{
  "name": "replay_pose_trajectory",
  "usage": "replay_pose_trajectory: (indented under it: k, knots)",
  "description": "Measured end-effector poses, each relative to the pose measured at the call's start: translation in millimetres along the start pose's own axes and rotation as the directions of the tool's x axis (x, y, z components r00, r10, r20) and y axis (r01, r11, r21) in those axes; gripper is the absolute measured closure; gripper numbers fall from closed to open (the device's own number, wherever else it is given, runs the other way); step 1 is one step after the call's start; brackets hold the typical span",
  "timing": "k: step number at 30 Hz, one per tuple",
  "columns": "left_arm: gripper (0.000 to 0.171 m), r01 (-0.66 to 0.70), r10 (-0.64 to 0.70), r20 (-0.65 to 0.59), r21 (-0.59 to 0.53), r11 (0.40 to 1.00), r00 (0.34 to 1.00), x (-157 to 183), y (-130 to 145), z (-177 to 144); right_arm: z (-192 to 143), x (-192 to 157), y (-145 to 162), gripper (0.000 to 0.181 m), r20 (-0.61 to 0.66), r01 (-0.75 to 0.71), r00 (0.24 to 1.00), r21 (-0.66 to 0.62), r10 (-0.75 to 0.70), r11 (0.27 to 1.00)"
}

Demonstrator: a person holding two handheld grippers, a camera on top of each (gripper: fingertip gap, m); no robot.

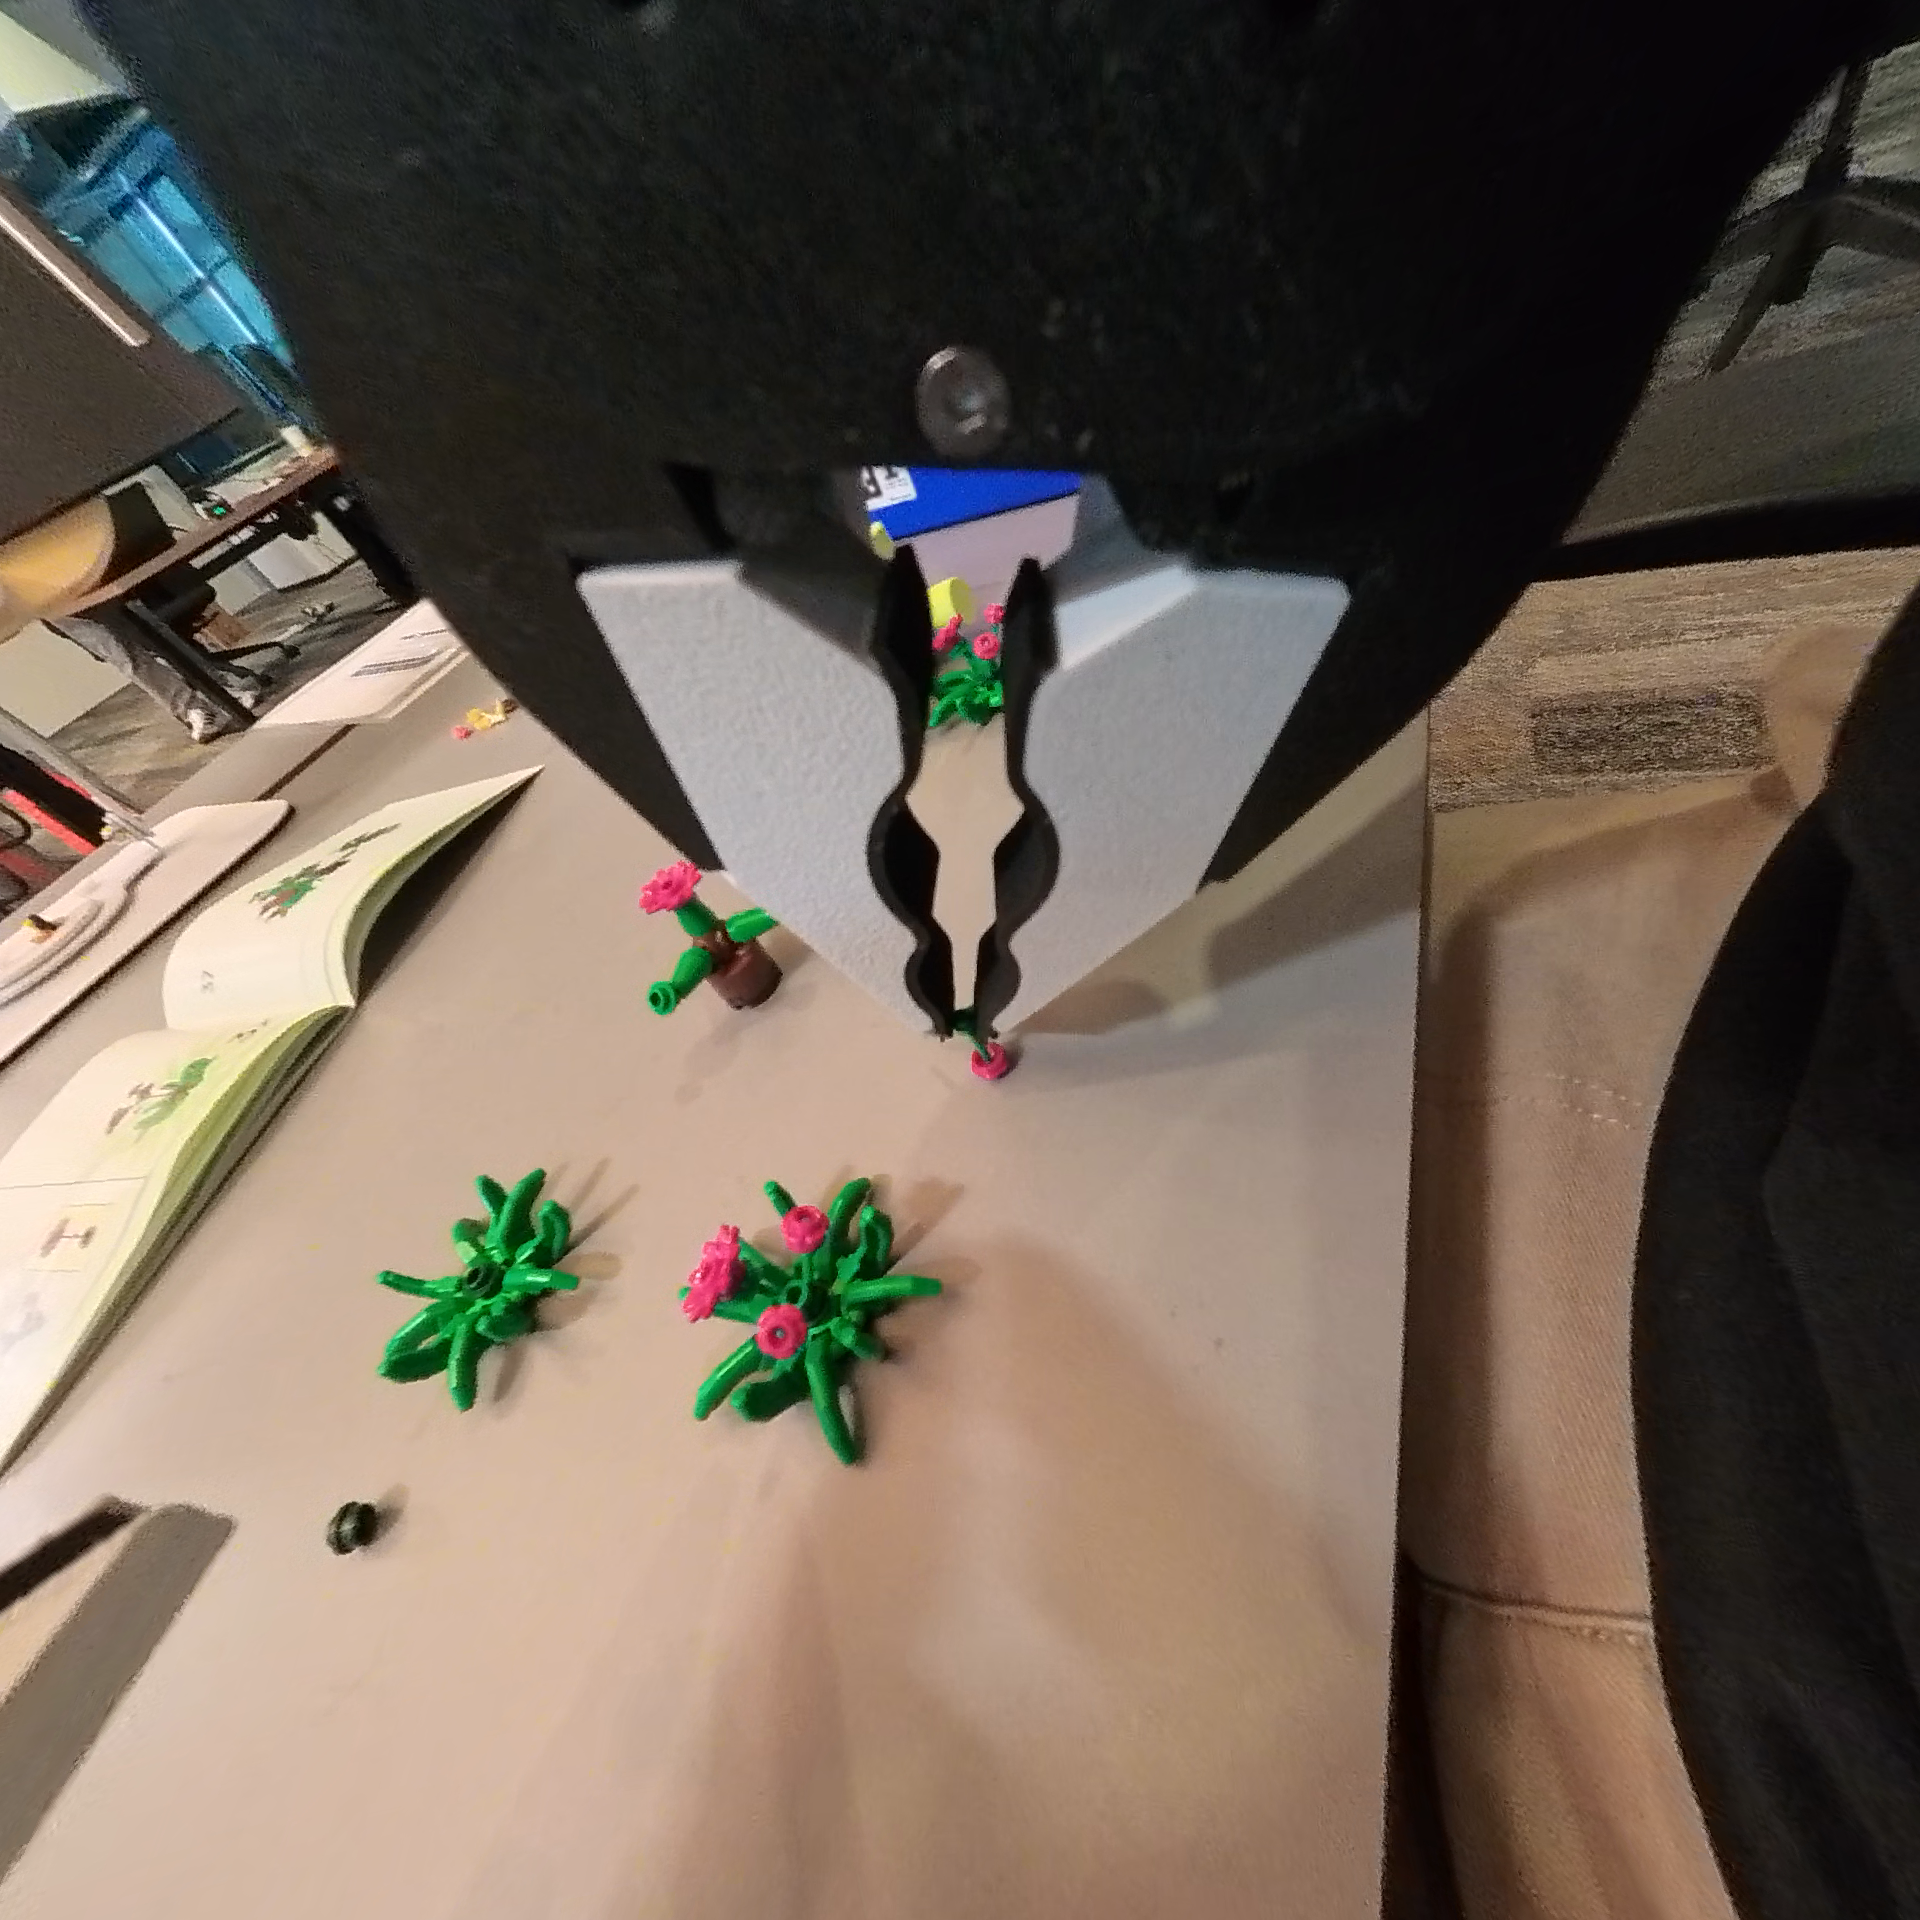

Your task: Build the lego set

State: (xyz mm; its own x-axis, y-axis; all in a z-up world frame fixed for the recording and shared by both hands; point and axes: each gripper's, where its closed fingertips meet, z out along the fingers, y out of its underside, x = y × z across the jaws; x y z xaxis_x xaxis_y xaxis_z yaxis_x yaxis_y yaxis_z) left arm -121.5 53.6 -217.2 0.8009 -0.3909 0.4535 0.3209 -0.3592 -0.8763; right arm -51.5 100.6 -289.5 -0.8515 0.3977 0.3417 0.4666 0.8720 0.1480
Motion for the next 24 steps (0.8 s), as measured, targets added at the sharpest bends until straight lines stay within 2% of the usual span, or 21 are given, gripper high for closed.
replay_pose_trajectory:
  k: [18, 22, 24]
  knots:
    - [0.169, 0.006, -0.006, -0.002, 0.002, 1.0, 1.0, -0.4, -0.2, -0.2, 0.7, 0.5, -0.8, 0.18, -0.015, 0.006, 1.0, 0.015, -0.006, 1.0]
    - [0.168, 0.006, -0.005, -0.004, 0.009, 1.0, 1.0, -0.3, -1.2, -0.8, -1.7, 13.5, 7.0, 0.179, -0.065, -0.077, 0.995, 0.066, 0.081, 0.995]
    - [0.166, 0.003, -0.003, -0.006, 0.014, 1.0, 1.0, 0.2, -1.8, -0.9, -10.0, 23.9, 5.4, 0.179, -0.06, -0.19, 0.978, 0.17, 0.202, 0.967]
